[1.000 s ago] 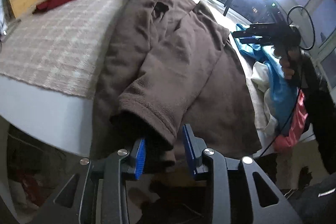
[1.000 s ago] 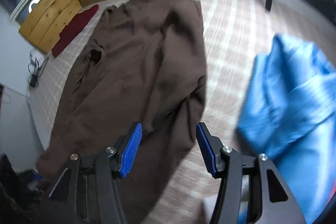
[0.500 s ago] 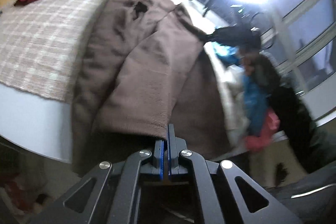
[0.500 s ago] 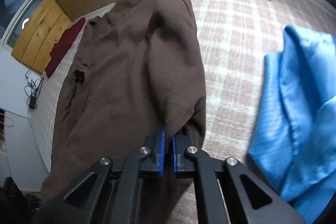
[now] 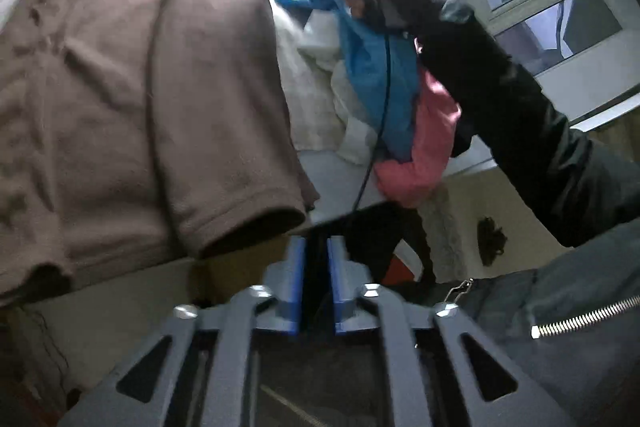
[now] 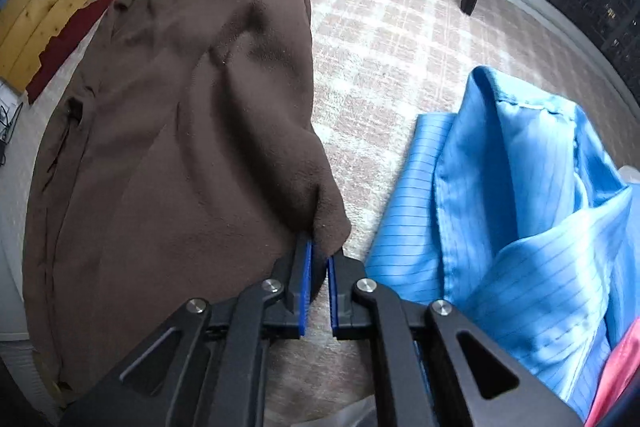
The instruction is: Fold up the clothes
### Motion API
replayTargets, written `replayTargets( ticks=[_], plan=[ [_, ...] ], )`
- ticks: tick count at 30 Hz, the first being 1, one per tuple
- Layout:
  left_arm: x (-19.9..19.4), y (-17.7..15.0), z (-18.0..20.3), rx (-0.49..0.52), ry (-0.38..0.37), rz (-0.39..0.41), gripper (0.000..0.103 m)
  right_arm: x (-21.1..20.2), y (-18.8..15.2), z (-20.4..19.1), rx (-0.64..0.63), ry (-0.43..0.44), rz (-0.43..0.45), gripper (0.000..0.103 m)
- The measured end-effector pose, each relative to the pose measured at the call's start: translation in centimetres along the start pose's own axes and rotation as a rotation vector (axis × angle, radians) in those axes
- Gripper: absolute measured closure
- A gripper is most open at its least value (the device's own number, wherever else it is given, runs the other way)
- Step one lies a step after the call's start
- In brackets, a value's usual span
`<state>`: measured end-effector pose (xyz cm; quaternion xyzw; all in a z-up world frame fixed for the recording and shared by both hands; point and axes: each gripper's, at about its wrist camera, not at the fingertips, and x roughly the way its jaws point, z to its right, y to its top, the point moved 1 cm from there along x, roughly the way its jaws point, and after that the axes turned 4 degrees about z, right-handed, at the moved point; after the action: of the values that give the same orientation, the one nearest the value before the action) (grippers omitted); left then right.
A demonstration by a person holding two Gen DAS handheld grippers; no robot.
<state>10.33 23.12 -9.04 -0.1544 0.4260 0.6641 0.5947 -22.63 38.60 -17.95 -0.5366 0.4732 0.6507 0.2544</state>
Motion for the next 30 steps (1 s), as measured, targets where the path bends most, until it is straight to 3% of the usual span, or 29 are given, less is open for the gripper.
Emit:
replayTargets(
  ticks=[2,5,8,10,13,16,18,24,27,30],
  plan=[
    [-1.3,0.6,-1.6,-0.021,0.085,0.056,0.079,-0.5,0.1,0.1,-0.001,-0.009,0.005,0.092],
    [-0.7,1.2,-3.2,-0.041,0.137,0.07,0.079,-2.3,-0.2,0.2,0.009,-0.005,0.02,0.091],
    [0.7,1.0,-3.4,0.028,0.208,0.037,0.079,-5.9,-2.9,-0.5,0.033,0.121,0.049,0.091],
    [0.9,0.8,-3.6,0.028,0.213,0.025,0.079,-8.6,-6.8,-1.5,0.031,0.209,0.066,0.091],
    [0.7,1.1,-4.1,0.014,0.207,0.032,0.079,-10.3,-14.5,-4.1,0.008,0.275,0.031,0.091],
    [0.2,1.5,-4.1,0.028,0.197,0.037,0.079,-9.3,-20.9,-6.6,0.067,0.406,-0.065,0.091],
    [0.1,1.3,-3.5,0.085,0.203,0.023,0.079,-9.0,-23.1,-8.4,0.074,0.441,-0.071,0.091],
    [1.5,0.4,-1.9,0.231,0.227,-0.022,0.075,-8.2,-24.7,-10.6,0.006,0.328,-0.027,0.085],
    [2.5,0.5,-1.6,0.281,0.241,-0.027,0.087,-9.4,-25.6,-9.3,0.04,0.412,-0.009,0.085],
    [1.9,0.8,-2.4,0.259,0.253,-0.013,0.095,-11.4,-27.1,-8.3,0.008,0.295,0.064,0.075]
  ],
)
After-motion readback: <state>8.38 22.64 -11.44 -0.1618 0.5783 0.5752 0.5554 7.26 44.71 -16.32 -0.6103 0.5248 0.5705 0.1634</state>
